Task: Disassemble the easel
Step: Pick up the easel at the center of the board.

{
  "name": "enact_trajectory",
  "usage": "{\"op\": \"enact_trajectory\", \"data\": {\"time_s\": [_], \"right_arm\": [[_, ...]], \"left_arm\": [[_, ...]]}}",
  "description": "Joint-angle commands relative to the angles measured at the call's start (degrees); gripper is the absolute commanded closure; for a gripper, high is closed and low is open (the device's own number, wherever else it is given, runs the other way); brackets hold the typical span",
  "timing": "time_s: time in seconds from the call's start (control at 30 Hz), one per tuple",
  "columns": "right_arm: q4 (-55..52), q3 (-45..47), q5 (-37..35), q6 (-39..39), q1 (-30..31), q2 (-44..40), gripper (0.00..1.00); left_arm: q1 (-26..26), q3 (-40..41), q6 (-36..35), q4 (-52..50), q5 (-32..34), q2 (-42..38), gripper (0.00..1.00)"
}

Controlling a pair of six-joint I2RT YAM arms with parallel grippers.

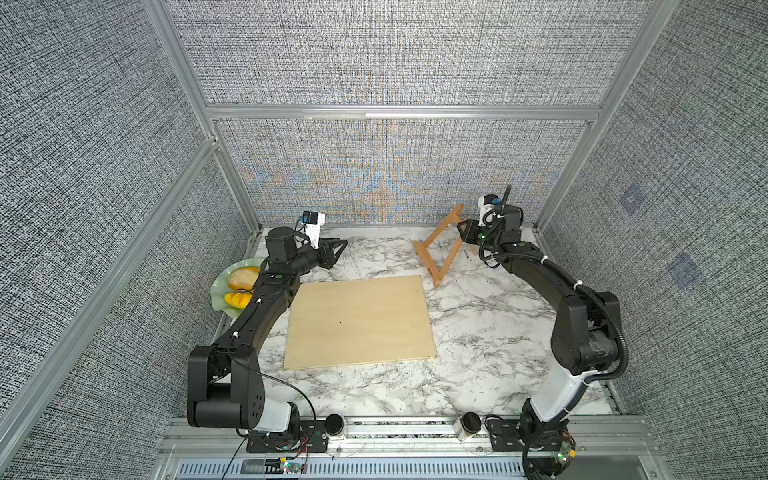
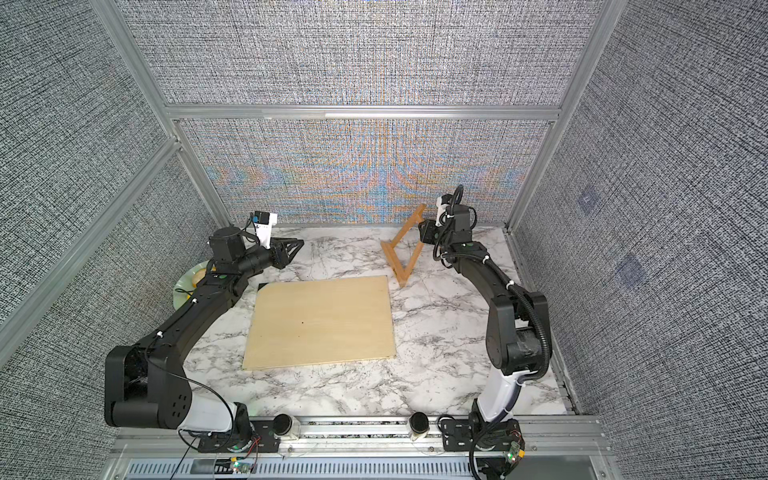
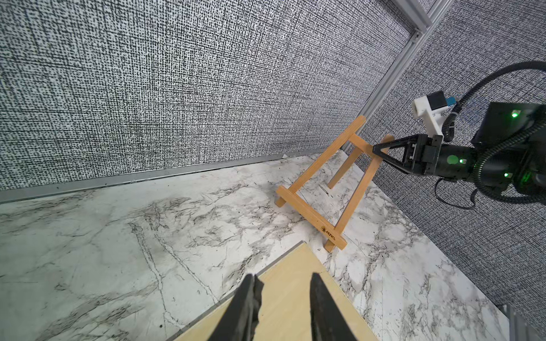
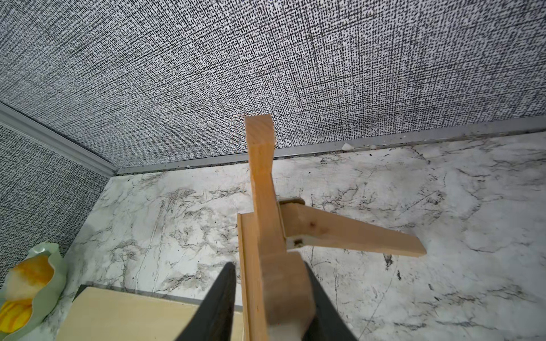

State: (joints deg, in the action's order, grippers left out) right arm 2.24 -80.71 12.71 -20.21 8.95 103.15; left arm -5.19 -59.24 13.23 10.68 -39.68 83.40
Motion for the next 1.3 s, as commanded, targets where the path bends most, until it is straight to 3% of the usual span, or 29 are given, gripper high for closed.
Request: {"op": "enact_trajectory", "data": {"time_s": [0.0, 0.4, 0.83, 1.0, 1.13, 1.27], "right_arm": [[3.39, 0.61, 1.1, 0.43, -0.03, -0.48, 0.7], [4.03, 1.06, 0.11, 4.63, 0.23, -2.1, 1.0], [9.5, 2.51, 3.62, 9.74, 2.55, -10.39, 1.0], [6.44, 0.84, 7.96, 7.68, 2.96, -13.51, 1.0], [-2.0, -0.94, 9.33, 8.16, 2.66, -16.87, 1.0], [-5.79, 1.0, 14.49, 3.44, -0.73, -21.22, 1.0]], "left_arm": [[-0.02, -0.08, 0.16, 2.92, -1.72, 0.88, 0.68], [-2.41, -0.98, 2.38, 7.29, -3.82, 6.55, 0.69], [-3.51, -1.75, 2.19, 8.04, -3.74, 8.1, 0.71], [-3.52, -1.66, 2.13, 8.05, -3.82, 8.1, 0.71], [-3.53, -1.82, 1.38, 7.13, -3.82, 7.77, 0.71], [-3.53, -1.93, 0.4, 5.94, -3.57, 7.27, 0.72]]}}
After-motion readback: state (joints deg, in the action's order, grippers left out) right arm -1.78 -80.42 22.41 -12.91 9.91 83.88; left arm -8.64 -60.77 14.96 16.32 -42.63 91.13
